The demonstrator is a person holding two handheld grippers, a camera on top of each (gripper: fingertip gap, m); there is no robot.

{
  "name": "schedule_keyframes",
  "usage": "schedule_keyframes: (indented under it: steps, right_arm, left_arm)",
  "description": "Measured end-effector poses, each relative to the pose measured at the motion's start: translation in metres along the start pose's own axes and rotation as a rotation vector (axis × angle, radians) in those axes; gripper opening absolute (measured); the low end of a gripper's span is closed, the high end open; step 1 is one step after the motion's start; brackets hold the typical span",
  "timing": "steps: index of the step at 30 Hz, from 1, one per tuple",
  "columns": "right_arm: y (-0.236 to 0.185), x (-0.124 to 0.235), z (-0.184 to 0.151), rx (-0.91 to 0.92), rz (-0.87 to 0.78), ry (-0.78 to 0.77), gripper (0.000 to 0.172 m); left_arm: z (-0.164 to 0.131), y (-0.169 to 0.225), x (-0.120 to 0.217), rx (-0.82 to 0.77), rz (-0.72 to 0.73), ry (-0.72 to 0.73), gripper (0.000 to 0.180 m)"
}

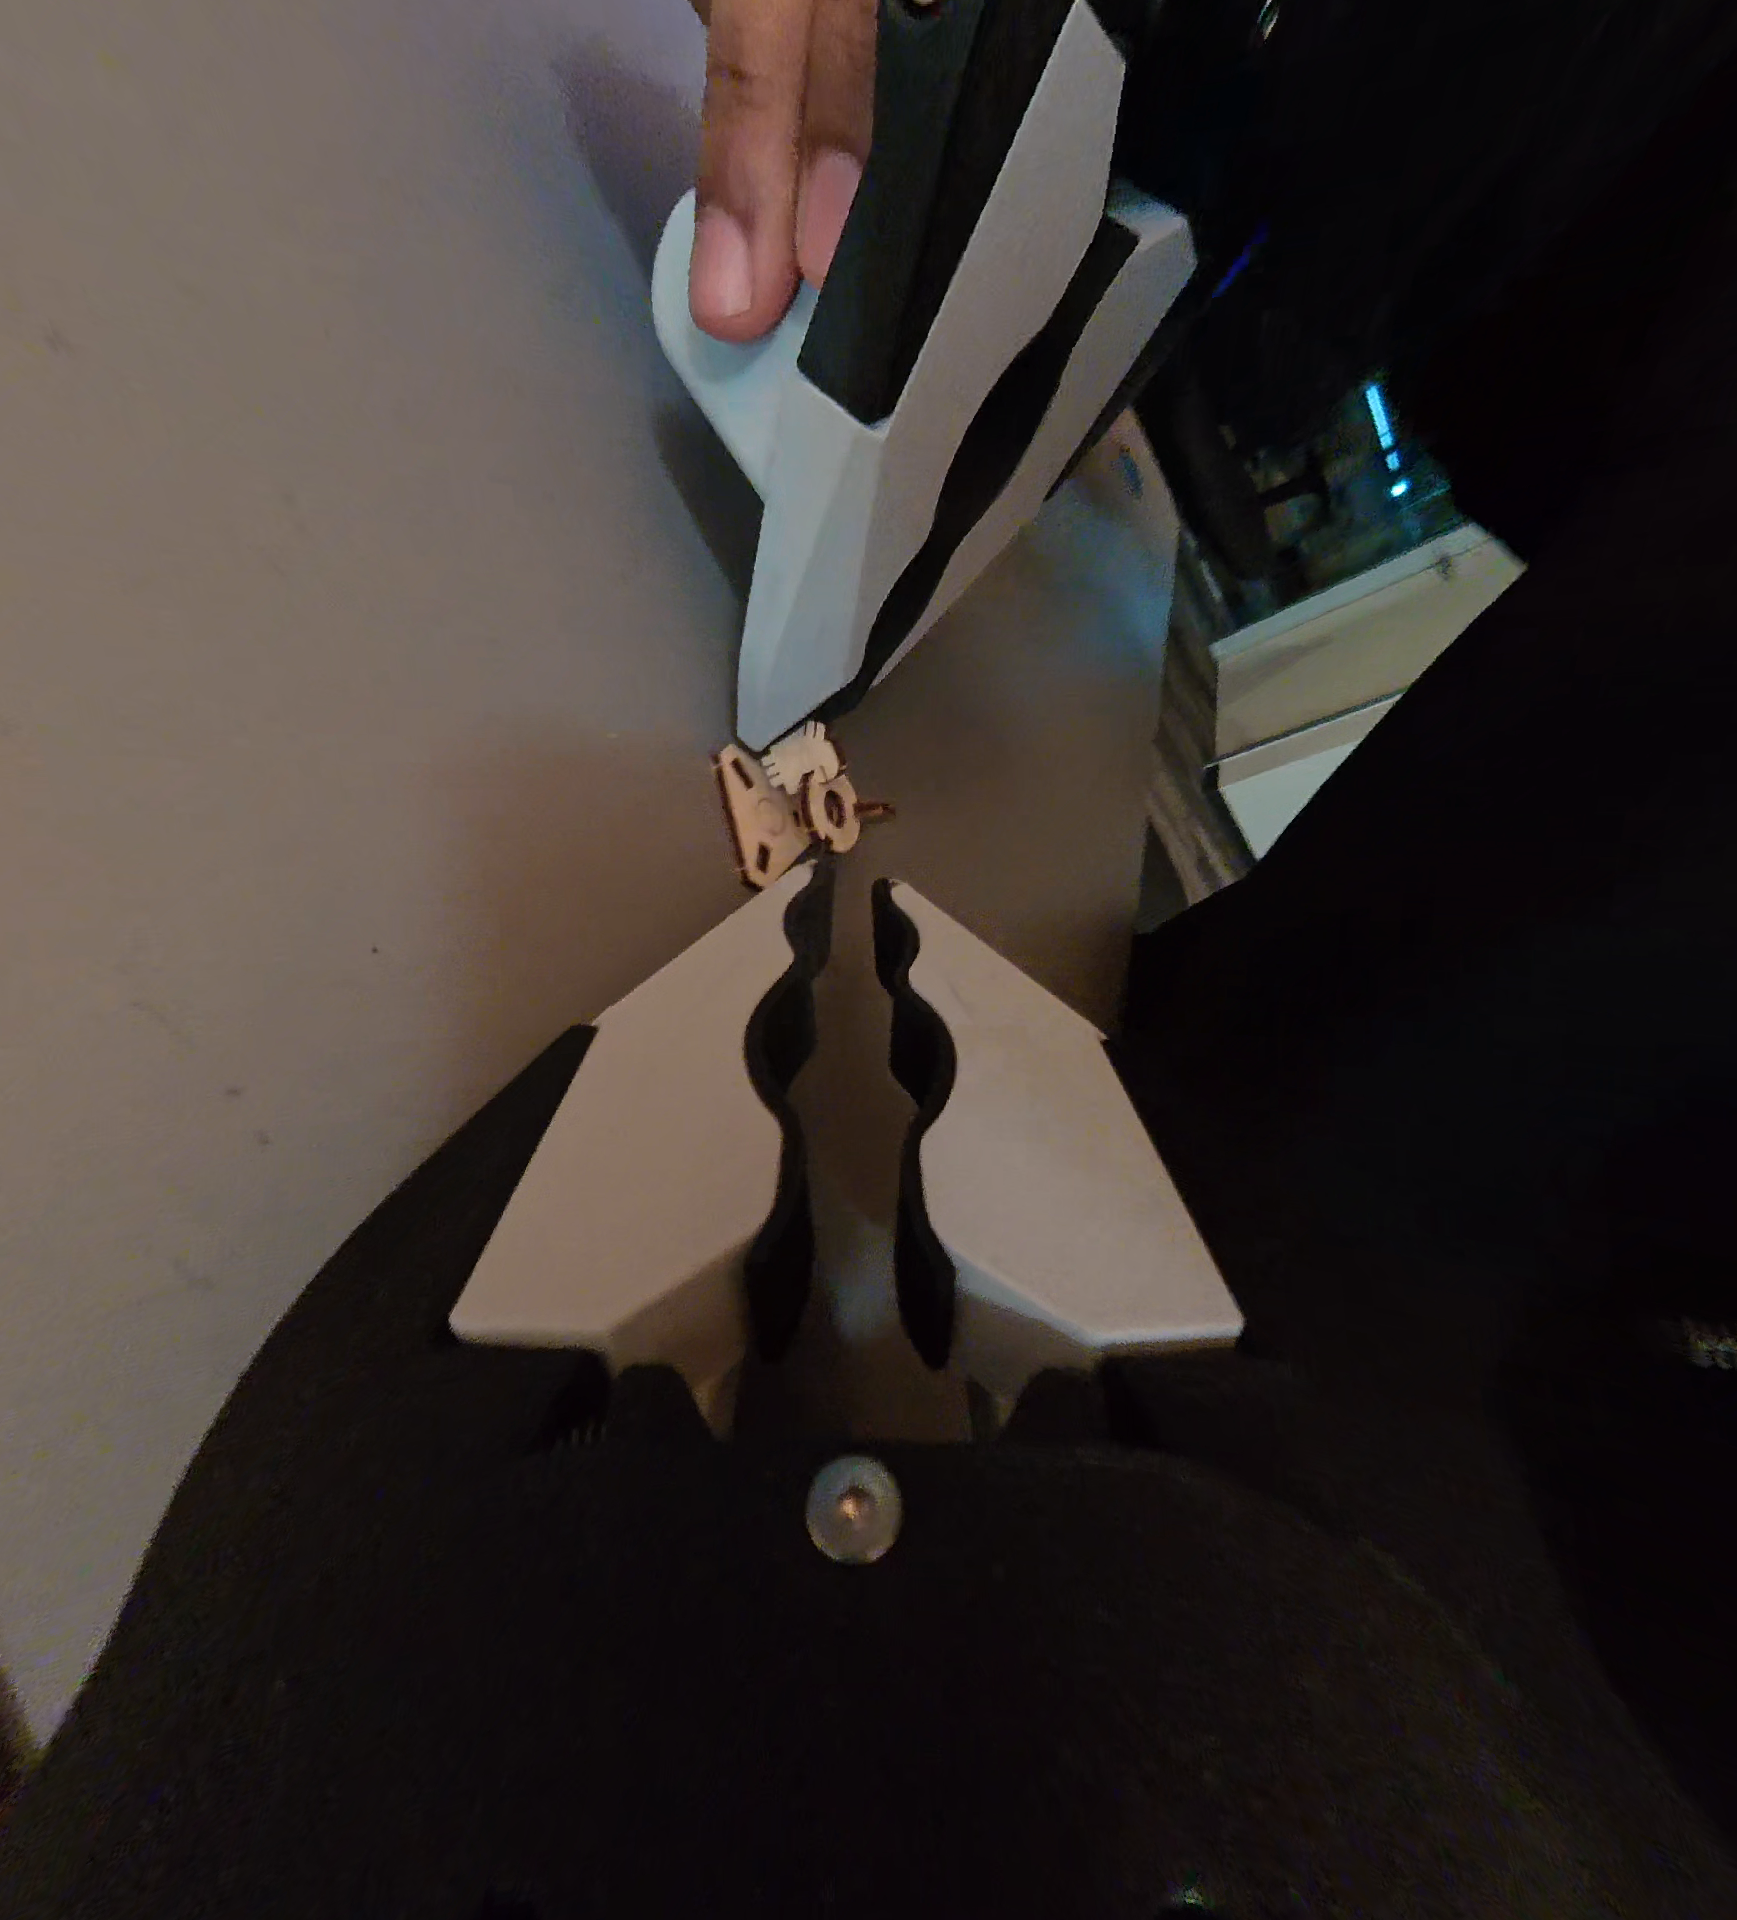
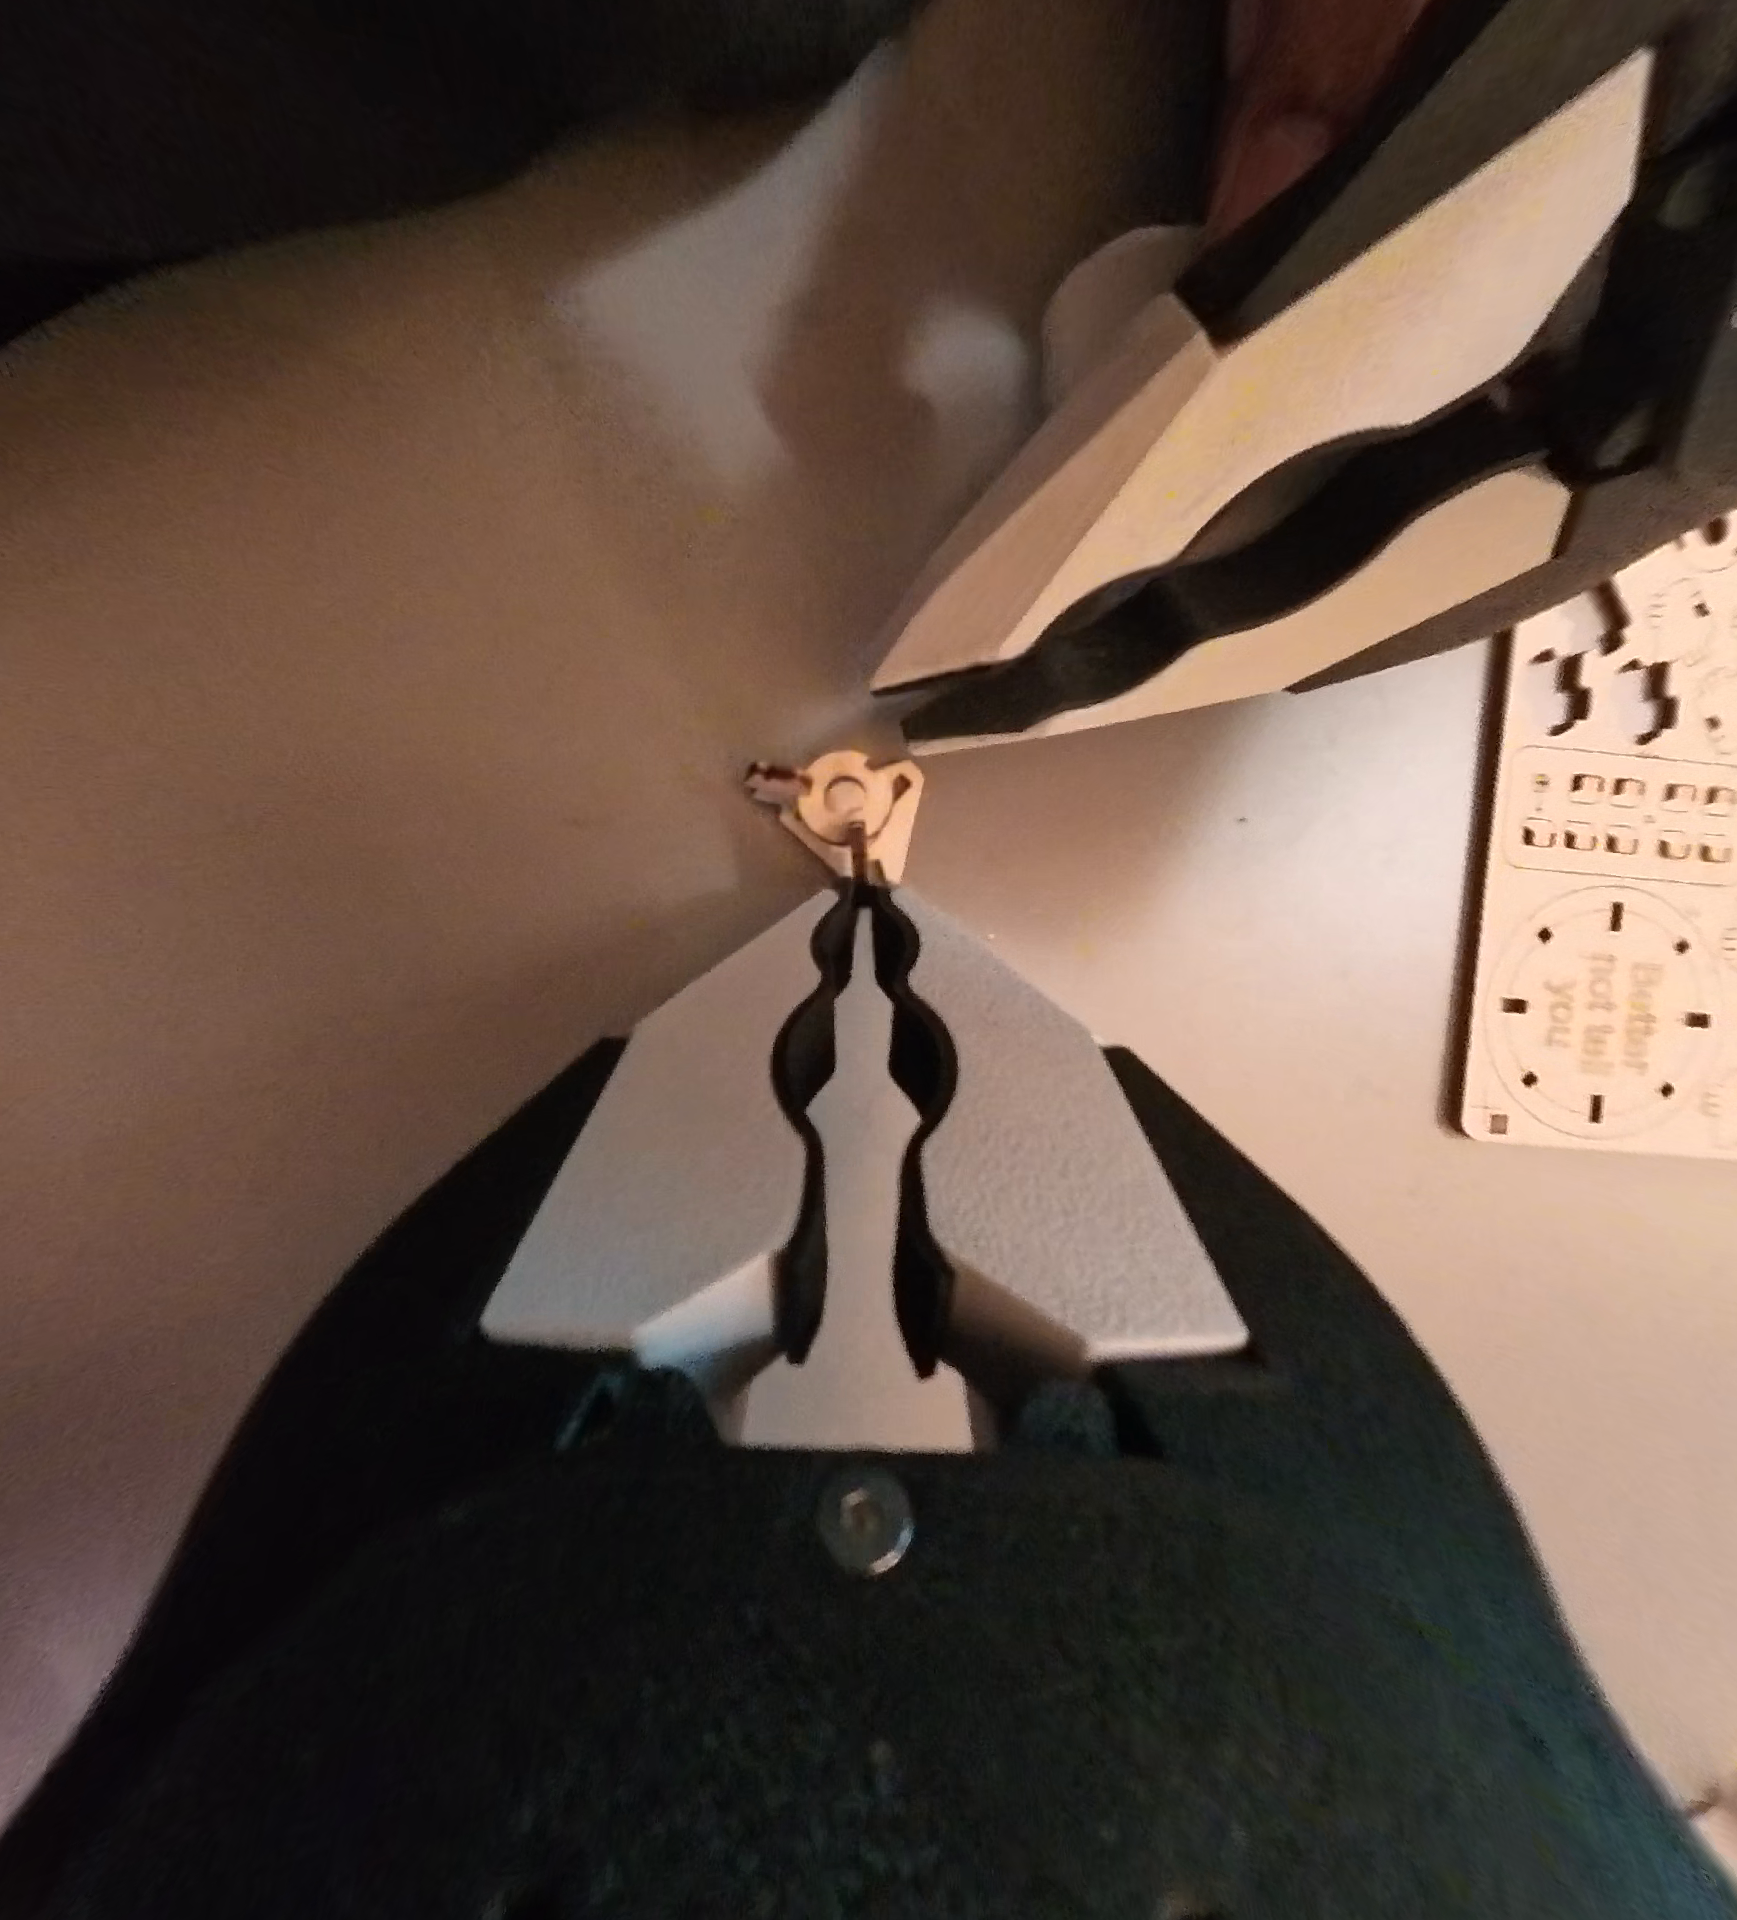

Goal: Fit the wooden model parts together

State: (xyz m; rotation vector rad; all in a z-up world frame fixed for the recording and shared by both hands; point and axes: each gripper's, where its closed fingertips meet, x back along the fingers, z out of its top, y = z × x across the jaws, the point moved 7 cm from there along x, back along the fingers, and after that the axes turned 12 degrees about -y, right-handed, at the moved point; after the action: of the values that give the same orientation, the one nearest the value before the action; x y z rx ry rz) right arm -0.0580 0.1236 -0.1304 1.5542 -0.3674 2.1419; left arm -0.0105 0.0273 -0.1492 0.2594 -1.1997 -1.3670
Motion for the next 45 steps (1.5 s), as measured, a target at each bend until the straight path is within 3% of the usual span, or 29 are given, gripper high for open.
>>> schedule_keyframes:
  steps: [3,45]
  right_arm:
    - [0.003,-0.003,-0.001,0.006,0.032,0.010,0.000]
    - [0.008,-0.002,-0.007,-0.079,0.098,0.039,0.000]
  left_arm:
    - [-0.002,-0.002,-0.003,-0.008,0.029,-0.024,0.000]
    - [0.000,-0.007,0.000,0.027,-0.012,-0.017,0.000]
